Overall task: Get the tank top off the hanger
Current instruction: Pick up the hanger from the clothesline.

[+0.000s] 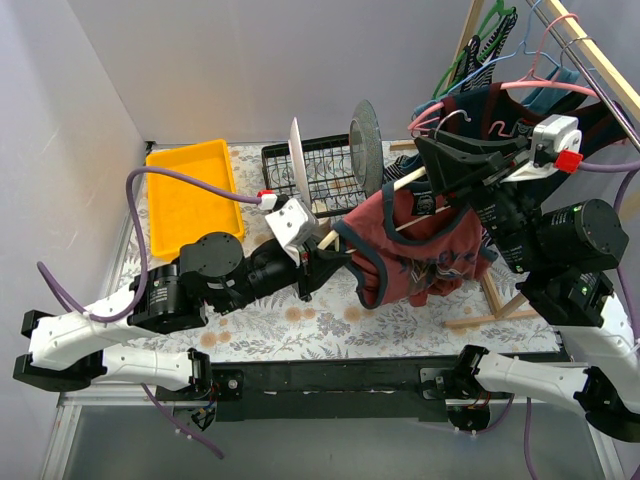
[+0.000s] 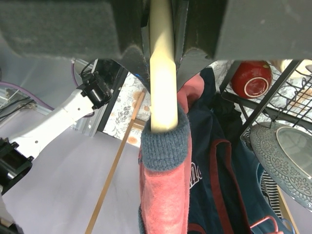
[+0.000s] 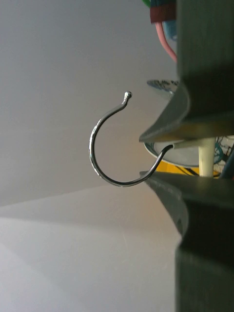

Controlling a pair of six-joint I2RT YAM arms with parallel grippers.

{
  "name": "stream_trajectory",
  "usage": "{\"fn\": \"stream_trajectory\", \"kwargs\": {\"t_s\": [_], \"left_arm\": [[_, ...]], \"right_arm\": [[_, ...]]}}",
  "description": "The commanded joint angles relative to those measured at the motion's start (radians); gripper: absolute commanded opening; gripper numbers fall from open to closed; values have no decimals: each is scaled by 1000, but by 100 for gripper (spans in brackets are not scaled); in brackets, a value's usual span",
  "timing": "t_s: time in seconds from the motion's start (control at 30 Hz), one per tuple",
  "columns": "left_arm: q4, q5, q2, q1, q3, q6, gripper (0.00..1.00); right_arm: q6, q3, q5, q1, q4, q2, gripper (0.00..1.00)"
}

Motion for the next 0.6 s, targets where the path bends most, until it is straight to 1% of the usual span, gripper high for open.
{"fn": "stream_trajectory", "kwargs": {"t_s": [0.0, 0.03, 0.07, 0.1, 0.3, 0.33, 0.4, 0.47, 0.57], "left_arm": [[60, 6, -32, -4, 29, -2, 0], [51, 6, -30, -4, 35, -2, 0], [50, 4, -30, -4, 40, 0, 0], [47, 3, -32, -4, 40, 0, 0], [45, -8, -32, -4, 49, -5, 0], [45, -16, -33, -4, 47, -5, 5], [43, -22, -41, -4, 46, -7, 47], [42, -19, -58, -4, 40, -7, 70], [37, -20, -85, -4, 21, -13, 78]], "right_arm": [[-49, 16, 11, -1, 63, -5, 26], [-50, 18, 4, -1, 63, -6, 22], [-59, 23, -1, -1, 66, -5, 9], [-64, 23, 1, -1, 65, -5, 2], [-93, 35, -33, -1, 69, -2, 1], [-95, 35, -45, -1, 72, -2, 1], [-96, 36, -52, -1, 89, 1, 1], [-92, 39, -62, -1, 107, 5, 1], [-81, 52, -87, -1, 141, 9, 1]]}}
